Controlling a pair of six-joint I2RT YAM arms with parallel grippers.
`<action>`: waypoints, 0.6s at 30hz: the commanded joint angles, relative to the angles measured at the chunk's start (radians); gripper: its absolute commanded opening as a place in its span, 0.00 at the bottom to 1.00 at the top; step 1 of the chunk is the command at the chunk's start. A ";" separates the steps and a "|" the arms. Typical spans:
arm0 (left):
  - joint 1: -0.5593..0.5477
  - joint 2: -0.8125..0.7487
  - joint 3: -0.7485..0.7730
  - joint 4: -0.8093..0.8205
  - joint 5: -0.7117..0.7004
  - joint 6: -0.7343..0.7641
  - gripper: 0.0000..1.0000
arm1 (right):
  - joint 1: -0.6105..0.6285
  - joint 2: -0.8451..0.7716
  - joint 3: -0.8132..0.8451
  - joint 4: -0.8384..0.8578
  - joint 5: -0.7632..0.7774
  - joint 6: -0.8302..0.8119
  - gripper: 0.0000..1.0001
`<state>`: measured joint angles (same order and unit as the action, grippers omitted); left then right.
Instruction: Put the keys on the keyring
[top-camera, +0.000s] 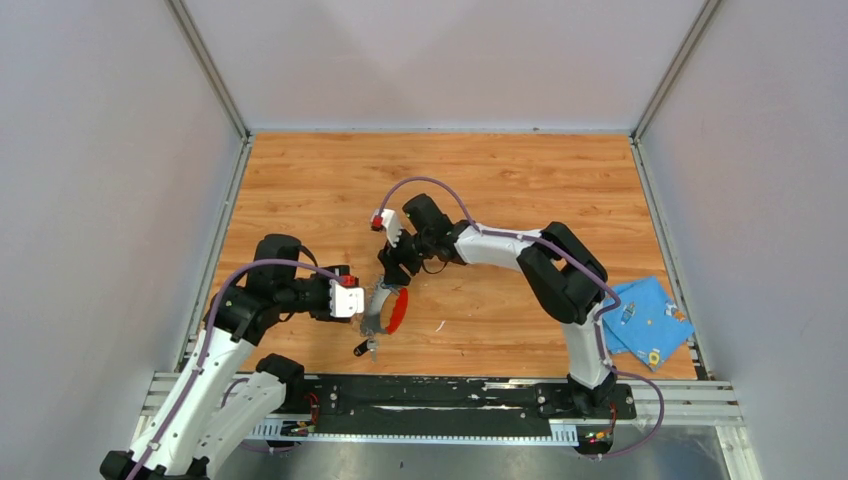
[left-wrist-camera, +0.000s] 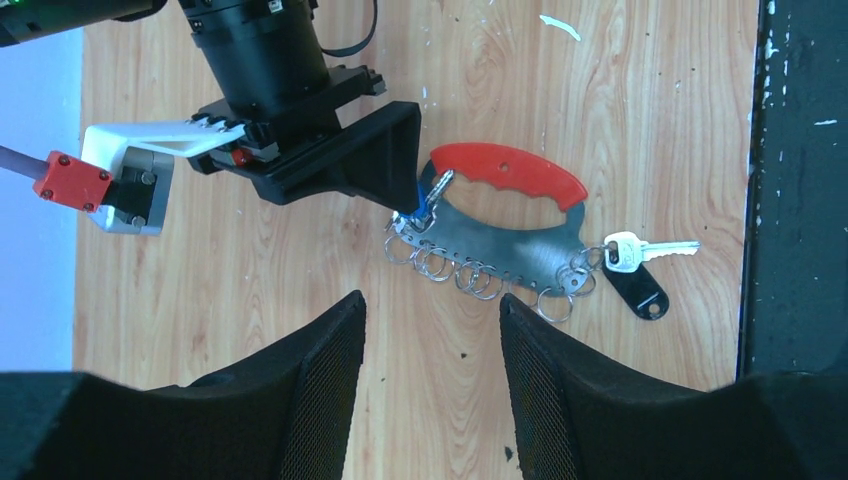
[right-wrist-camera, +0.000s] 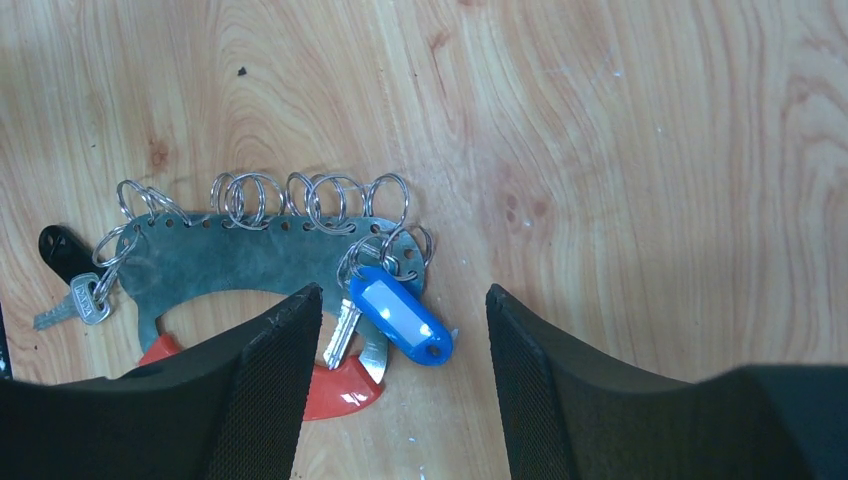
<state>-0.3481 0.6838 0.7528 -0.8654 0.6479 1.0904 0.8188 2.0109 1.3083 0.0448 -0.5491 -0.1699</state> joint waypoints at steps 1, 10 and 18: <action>0.006 -0.015 0.006 0.009 0.016 -0.041 0.55 | -0.002 0.030 0.065 -0.098 -0.091 -0.075 0.64; 0.006 -0.028 -0.001 0.009 -0.001 -0.050 0.53 | 0.034 0.044 0.057 -0.096 -0.011 -0.068 0.57; 0.006 -0.047 -0.012 0.009 -0.012 -0.050 0.52 | 0.052 0.056 0.045 -0.070 0.100 -0.084 0.48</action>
<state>-0.3481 0.6498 0.7528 -0.8642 0.6426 1.0466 0.8543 2.0449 1.3499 -0.0235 -0.5217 -0.2253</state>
